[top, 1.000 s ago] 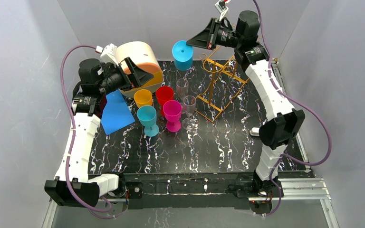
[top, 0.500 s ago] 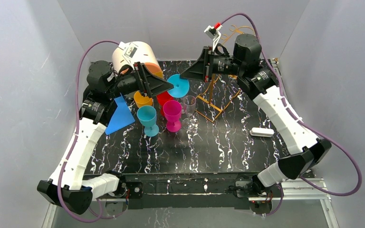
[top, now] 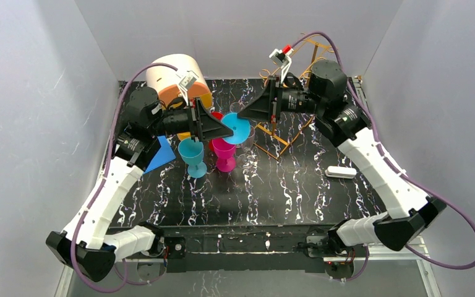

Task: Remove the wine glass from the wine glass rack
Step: Place the wine glass at the center of the board.

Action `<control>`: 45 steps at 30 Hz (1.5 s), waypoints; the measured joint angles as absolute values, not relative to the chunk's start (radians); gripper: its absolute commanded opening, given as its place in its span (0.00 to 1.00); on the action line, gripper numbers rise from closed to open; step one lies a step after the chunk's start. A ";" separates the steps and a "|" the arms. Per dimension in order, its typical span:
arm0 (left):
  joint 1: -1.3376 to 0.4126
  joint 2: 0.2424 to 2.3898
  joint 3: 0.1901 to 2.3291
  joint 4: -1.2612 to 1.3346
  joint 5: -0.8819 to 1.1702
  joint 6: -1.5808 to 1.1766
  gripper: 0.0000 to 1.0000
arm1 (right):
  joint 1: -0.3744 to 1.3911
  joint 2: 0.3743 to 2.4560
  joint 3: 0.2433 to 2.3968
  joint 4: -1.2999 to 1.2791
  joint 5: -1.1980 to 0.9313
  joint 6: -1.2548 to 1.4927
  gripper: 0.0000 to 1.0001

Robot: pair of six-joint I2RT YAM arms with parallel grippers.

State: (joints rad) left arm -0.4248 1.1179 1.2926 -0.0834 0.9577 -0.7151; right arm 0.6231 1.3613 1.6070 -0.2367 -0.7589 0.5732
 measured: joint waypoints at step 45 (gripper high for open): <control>-0.741 1.129 1.113 -0.204 0.765 -0.637 0.00 | 0.714 0.898 0.974 -0.196 -0.638 0.741 0.46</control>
